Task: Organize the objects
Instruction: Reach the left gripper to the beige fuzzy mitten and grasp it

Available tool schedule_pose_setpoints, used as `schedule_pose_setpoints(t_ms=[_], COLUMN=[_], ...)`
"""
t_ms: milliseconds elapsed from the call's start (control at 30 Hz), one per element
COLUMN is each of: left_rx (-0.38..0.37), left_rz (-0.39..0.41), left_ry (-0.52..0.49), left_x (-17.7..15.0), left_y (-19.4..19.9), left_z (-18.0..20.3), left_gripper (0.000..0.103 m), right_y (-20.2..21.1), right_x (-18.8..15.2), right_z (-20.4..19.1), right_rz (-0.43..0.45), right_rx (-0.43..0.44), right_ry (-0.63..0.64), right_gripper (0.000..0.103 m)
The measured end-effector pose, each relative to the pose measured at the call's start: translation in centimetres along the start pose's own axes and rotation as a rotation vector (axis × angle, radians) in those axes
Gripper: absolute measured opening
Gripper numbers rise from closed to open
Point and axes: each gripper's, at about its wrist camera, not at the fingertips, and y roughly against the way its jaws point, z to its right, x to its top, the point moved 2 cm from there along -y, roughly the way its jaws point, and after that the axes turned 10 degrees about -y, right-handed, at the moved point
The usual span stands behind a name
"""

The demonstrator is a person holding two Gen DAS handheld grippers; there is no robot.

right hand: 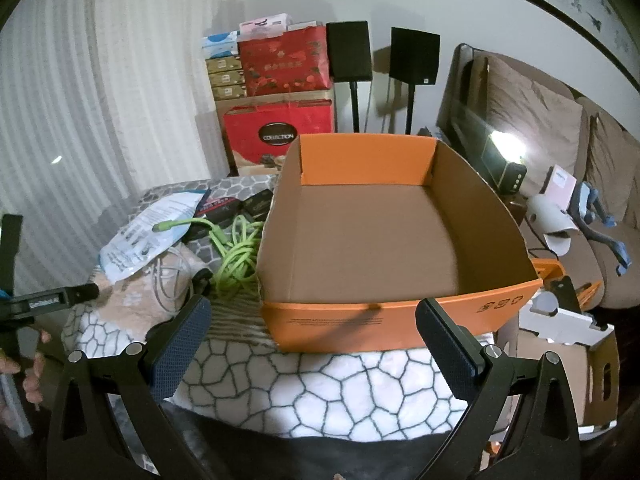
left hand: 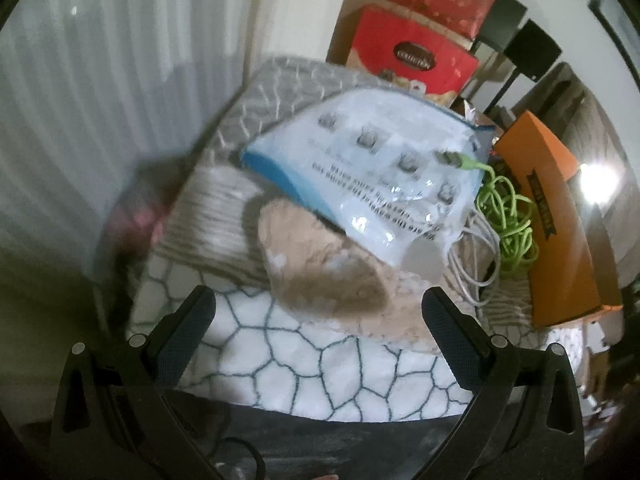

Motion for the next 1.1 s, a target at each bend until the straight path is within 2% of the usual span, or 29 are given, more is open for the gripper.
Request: schedule_pose_setpoints(t_ms=[133, 233, 333, 433, 567, 633, 733, 833, 967, 1100], left_rx=[-0.07, -0.106, -0.155, -0.18, -0.19, -0.187, -0.184, -0.226, -0.288, -0.321], left_rz=[-0.035, -0.044, -0.053, -0.028, -0.009, 0.001, 0.013, 0.03, 0.066, 0.121], left_ry=[0.062, 0.1, 0.138, 0.163, 0.195, 0.207, 0.24, 0.286, 0.315, 0.288], left_x=[-0.3, -0.4, -0.4, -0.3, -0.1, 0.0, -0.2, -0.3, -0.5, -0.2], left_y=[-1.5, -2.4, -3.2, -3.3, -3.5, -3.4, -3.3, -3.0, -1.7, 0.7], left_z=[-0.5, -0.8, -0.8, -0.7, -0.5, -0.6, -1.2, -2.1, -2.8, -2.3], left_gripper=[0.093, 0.083, 0.077, 0.075, 0.067, 0.051, 0.033, 0.021, 0.015, 0.013], right_y=[-0.3, -0.4, -0.5, -0.6, -0.7, -0.7, -0.7, -0.7, -0.5, -0.4], right_x=[-0.1, -0.2, -0.2, -0.2, -0.2, -0.3, -0.3, -0.3, -0.3, -0.1], right_z=[-0.1, 0.0, 0.0, 0.2, 0.3, 0.3, 0.4, 0.4, 0.4, 0.6], right_rz=[-0.004, -0.006, -0.006, -0.012, -0.014, -0.013, -0.01, -0.01, -0.006, -0.003], right_rx=[0.0, -0.001, 0.004, 0.011, 0.02, 0.022, 0.022, 0.02, 0.018, 0.012], right_ry=[0.0, 0.001, -0.002, -0.006, -0.007, -0.005, -0.004, -0.002, 0.003, 0.006], right_gripper=[0.103, 0.103, 0.103, 0.103, 0.103, 0.103, 0.103, 0.103, 0.103, 0.103])
